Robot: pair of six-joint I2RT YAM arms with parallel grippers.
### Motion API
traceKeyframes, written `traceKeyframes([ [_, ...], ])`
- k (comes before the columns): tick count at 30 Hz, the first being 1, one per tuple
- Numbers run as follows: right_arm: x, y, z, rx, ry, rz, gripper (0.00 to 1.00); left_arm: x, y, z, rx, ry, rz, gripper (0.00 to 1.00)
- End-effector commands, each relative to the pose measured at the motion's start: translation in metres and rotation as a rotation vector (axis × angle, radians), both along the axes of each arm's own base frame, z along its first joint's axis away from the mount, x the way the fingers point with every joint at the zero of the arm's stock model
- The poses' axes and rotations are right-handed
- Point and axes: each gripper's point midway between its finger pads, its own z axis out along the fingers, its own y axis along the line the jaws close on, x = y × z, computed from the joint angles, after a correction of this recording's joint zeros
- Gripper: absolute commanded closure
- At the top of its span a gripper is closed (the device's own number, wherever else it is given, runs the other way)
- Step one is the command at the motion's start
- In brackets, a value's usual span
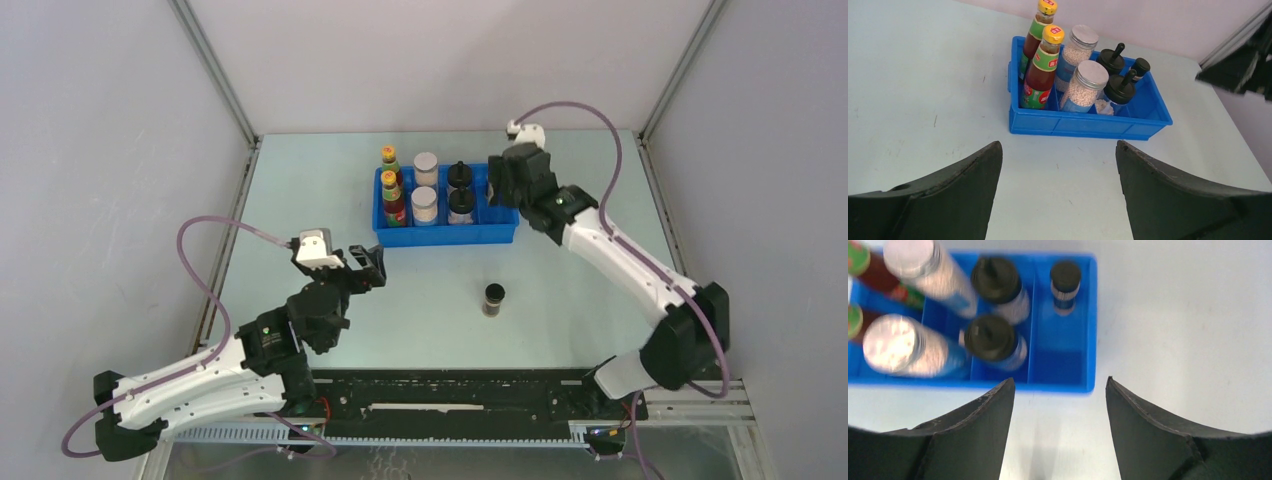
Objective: Organize the condiment bottles
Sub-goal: Place the bottle in the storage box, then pick up the bottle from the center of the board.
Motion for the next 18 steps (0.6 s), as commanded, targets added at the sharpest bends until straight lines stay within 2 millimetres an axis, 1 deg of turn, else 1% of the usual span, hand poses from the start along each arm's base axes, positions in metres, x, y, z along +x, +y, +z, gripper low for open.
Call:
traceKeyframes([
  [1, -0.064, -0.001, -0.025, -0.019, 0.063, -0.025, 0.25, 0.000, -0.011, 0.000, -0.027, -0.008, -0.035, 0.12],
  [3, -0.091, 0.000, -0.033, -0.039, 0.071, -0.007, 0.25, 0.000, -0.012, 0.001, -0.036, -0.008, -0.041, 0.12],
  [6, -0.125, 0.003, -0.047, -0.026, 0.082, 0.032, 0.25, -0.001, -0.012, -0.001, -0.046, -0.007, -0.045, 0.12],
  [9, -0.150, 0.003, -0.061, -0.013, 0.093, 0.056, 0.25, -0.002, -0.010, -0.002, -0.053, -0.007, -0.046, 0.12],
  [10, -0.161, 0.004, -0.069, -0.016, 0.106, 0.072, 0.25, -0.003, -0.010, -0.001, -0.058, -0.007, -0.046, 0.12],
  [11, -0.167, 0.003, -0.075, -0.021, 0.121, 0.072, 0.25, -0.003, -0.009, -0.001, -0.060, -0.007, -0.046, 0.12],
  [13, -0.173, 0.006, -0.082, -0.029, 0.136, 0.084, 0.25, -0.003, -0.009, -0.001, -0.061, -0.006, -0.046, 0.12],
  [16, -0.183, 0.011, -0.095, -0.043, 0.161, 0.108, 0.25, -0.003, -0.011, -0.002, -0.061, -0.002, -0.050, 0.12],
  [18, -0.187, 0.016, -0.100, -0.045, 0.172, 0.124, 0.25, -0.003, -0.011, -0.003, -0.060, 0.000, -0.050, 0.12],
])
